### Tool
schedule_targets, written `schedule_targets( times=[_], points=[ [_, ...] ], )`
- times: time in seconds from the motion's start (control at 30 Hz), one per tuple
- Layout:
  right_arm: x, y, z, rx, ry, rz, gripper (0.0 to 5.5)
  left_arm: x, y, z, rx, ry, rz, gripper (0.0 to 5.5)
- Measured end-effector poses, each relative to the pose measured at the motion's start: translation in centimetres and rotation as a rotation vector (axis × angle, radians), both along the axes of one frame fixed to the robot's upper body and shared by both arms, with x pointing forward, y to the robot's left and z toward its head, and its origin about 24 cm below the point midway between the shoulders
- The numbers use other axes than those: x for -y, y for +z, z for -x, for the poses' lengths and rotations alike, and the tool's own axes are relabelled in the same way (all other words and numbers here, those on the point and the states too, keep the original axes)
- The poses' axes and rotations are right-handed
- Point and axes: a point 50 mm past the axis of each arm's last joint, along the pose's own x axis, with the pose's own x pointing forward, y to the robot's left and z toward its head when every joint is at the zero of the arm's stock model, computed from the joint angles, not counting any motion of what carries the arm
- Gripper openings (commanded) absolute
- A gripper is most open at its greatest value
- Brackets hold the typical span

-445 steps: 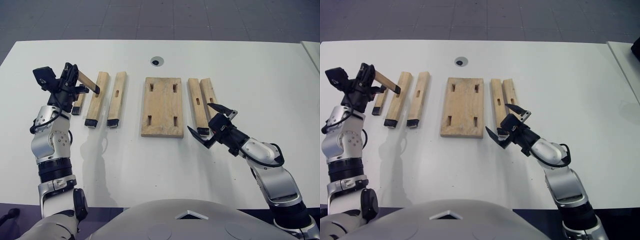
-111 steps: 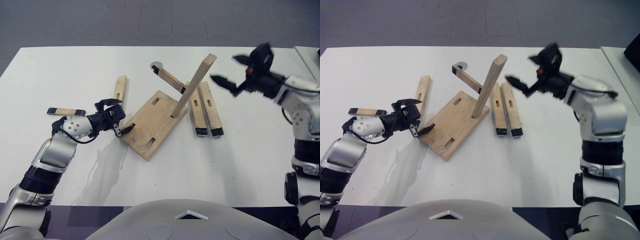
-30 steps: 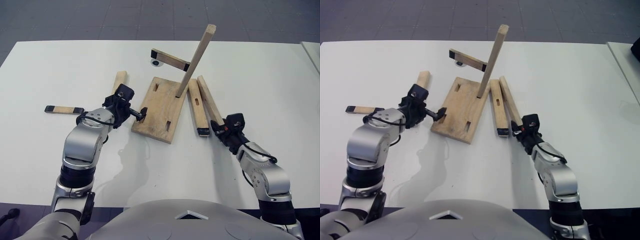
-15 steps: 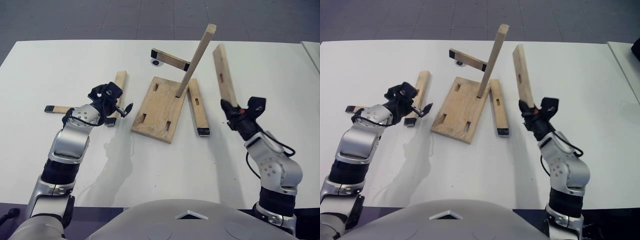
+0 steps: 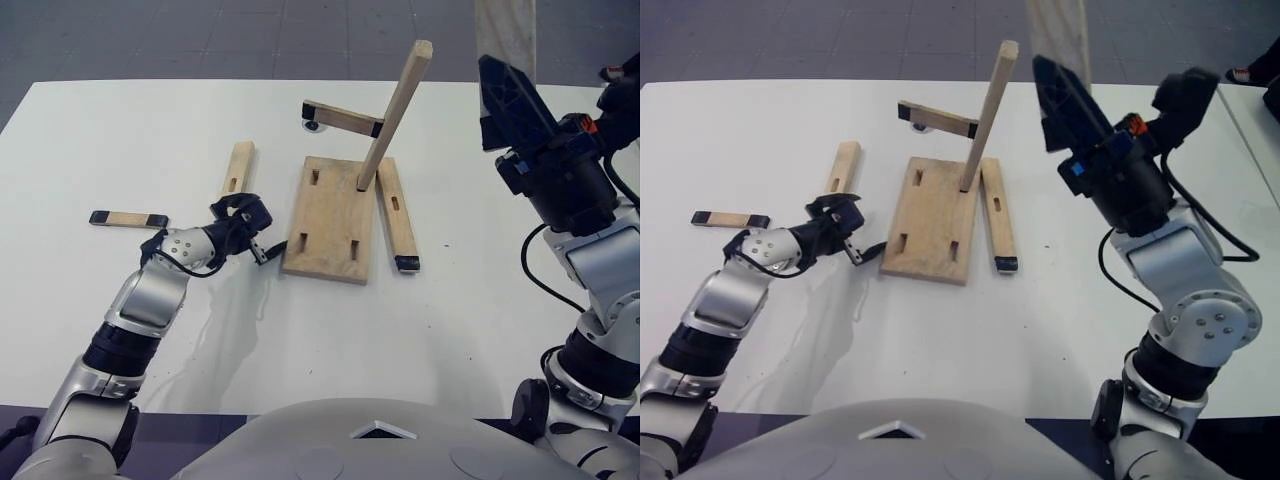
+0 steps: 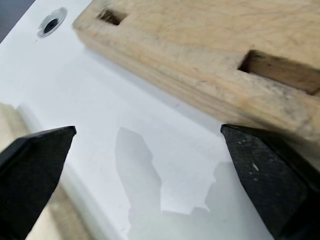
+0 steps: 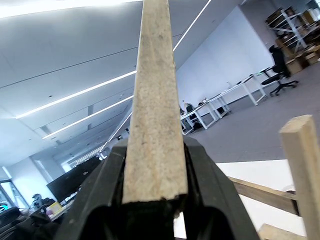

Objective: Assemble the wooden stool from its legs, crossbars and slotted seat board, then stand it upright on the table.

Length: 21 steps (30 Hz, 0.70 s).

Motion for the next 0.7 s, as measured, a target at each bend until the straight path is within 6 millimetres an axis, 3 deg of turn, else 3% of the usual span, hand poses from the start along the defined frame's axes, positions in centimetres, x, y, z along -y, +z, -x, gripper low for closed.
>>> schedule_targets(
  times=[0.13, 0.27, 0.37, 0.47, 0.6, 0.7],
  points=[
    [-0.3, -0.8, -0.6, -0.054, 0.134, 0.013, 1.04, 2.8, -0.3, 0.9, -0.057, -0.07, 0.109, 5.4],
    [0.0, -2.1, -1.4, -0.117, 0.226, 0.002, 1.04, 4.3, -0.2, 1.1, -0.091, -0.086, 0.19, 5.4],
    [0.2, -2.9, -1.6, -0.152, 0.294, 0.006, 1.04, 3.1, 0.7, 0.6, -0.099, -0.038, 0.229, 5.4],
    [0.6, -3.2, -1.4, -0.168, 0.382, -0.022, 1.04, 0.6, 2.9, 0.2, -0.142, 0.0, 0.397, 5.4],
    [0.7, -3.4, -1.1, -0.199, 0.486, -0.069, 1.04, -0.9, 6.4, -0.1, -0.158, -0.096, 0.653, 5.4],
    [0.4, -3.6, -1.1, -0.24, 0.558, -0.14, 1.04, -0.9, 8.7, -0.3, -0.27, -0.255, 0.956, 5.4]
  ],
)
